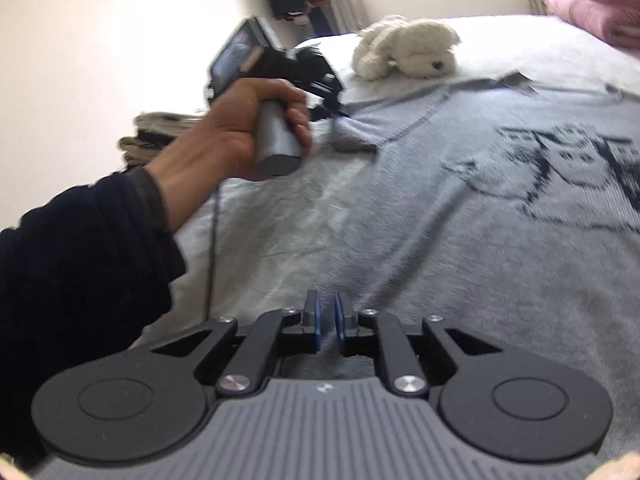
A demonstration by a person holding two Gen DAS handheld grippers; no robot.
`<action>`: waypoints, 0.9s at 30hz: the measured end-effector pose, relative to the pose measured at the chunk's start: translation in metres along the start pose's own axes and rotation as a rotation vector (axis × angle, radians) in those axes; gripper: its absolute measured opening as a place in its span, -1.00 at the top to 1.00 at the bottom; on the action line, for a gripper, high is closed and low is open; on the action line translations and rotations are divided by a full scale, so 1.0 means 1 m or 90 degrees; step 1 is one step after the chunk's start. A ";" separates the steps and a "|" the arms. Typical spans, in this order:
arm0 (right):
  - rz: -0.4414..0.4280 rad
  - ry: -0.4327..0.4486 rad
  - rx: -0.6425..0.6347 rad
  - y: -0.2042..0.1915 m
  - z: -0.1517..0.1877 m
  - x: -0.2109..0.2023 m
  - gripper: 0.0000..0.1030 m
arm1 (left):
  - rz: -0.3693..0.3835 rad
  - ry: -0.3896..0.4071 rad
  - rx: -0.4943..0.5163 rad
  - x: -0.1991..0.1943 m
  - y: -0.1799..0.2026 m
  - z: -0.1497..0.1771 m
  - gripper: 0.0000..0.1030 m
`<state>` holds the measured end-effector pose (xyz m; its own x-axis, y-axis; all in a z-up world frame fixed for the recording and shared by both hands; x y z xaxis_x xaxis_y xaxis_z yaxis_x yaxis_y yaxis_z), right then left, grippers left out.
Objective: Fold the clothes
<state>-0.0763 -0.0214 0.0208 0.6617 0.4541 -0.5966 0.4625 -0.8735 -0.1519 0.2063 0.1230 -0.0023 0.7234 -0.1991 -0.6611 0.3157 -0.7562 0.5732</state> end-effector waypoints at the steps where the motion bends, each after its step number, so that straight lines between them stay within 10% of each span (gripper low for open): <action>1: -0.006 0.000 -0.015 -0.006 -0.001 0.000 0.72 | 0.000 0.001 -0.003 0.000 -0.001 -0.001 0.95; 9: 0.044 -0.074 -0.124 -0.030 0.008 0.022 0.58 | 0.005 0.004 -0.003 0.000 -0.001 -0.003 0.95; 13: 0.065 -0.092 -0.120 -0.023 0.008 0.027 0.94 | 0.009 0.024 -0.018 -0.006 -0.001 -0.008 0.96; 27: -0.046 -0.041 0.107 0.006 0.013 0.017 0.92 | 0.009 0.023 -0.039 -0.002 -0.009 -0.013 0.96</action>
<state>-0.0700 -0.0215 -0.0002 0.5891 0.5094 -0.6273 0.3993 -0.8584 -0.3220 0.2096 0.1386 0.0001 0.7493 -0.1855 -0.6357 0.3420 -0.7137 0.6113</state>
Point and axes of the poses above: each gripper's, at about its wrist camera, not at the fingertips, and x roughly the way its jaws point, y to its right, z to its underside, the point moved 4 cm from there along x, roughly the way its jaws point, and after that the axes turned 13 degrees about -x, right-handed, at the moved point
